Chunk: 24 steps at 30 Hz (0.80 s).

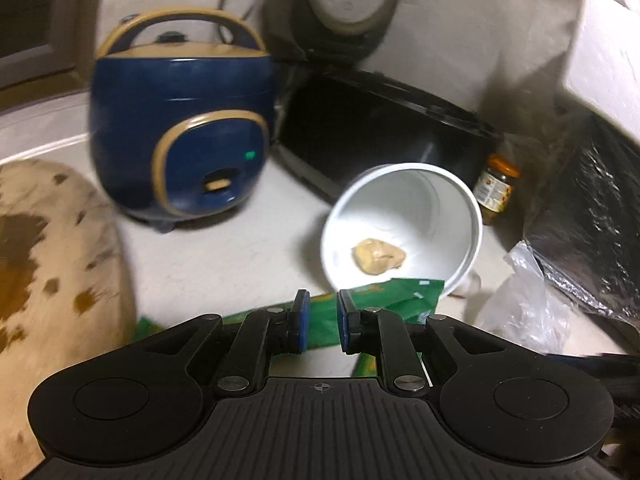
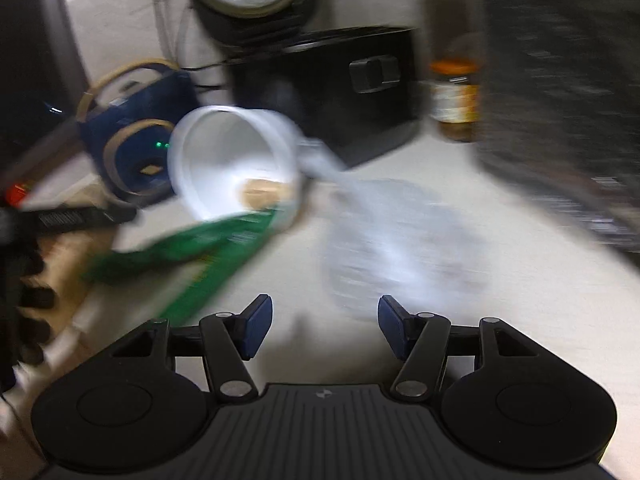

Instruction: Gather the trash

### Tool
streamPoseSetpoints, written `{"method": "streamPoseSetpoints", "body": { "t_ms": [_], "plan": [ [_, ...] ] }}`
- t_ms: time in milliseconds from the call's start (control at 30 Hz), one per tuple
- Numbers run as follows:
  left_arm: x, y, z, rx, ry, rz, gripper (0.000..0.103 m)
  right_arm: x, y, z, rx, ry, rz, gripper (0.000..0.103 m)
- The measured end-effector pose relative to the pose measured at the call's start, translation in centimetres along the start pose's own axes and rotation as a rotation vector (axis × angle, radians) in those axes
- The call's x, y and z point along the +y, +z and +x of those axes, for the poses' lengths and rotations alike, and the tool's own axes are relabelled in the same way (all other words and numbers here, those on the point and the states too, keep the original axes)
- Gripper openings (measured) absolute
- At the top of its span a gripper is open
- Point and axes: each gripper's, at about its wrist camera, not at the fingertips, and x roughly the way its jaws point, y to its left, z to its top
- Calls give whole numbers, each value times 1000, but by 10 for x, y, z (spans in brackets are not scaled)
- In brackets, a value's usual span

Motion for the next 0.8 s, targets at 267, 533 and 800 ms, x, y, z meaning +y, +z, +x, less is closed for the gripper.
{"method": "streamPoseSetpoints", "body": {
  "t_ms": [267, 533, 800],
  "plan": [
    [8, -15, -15, 43, -2, 15, 17, 68, 14, 98, 115, 89, 0, 38],
    [-4, -22, -15, 62, -44, 47, 17, 53, 11, 77, 81, 63, 23, 7],
    [-45, -25, -14, 36, -152, 160, 17, 8, -16, 32, 59, 58, 86, 8]
  ]
}}
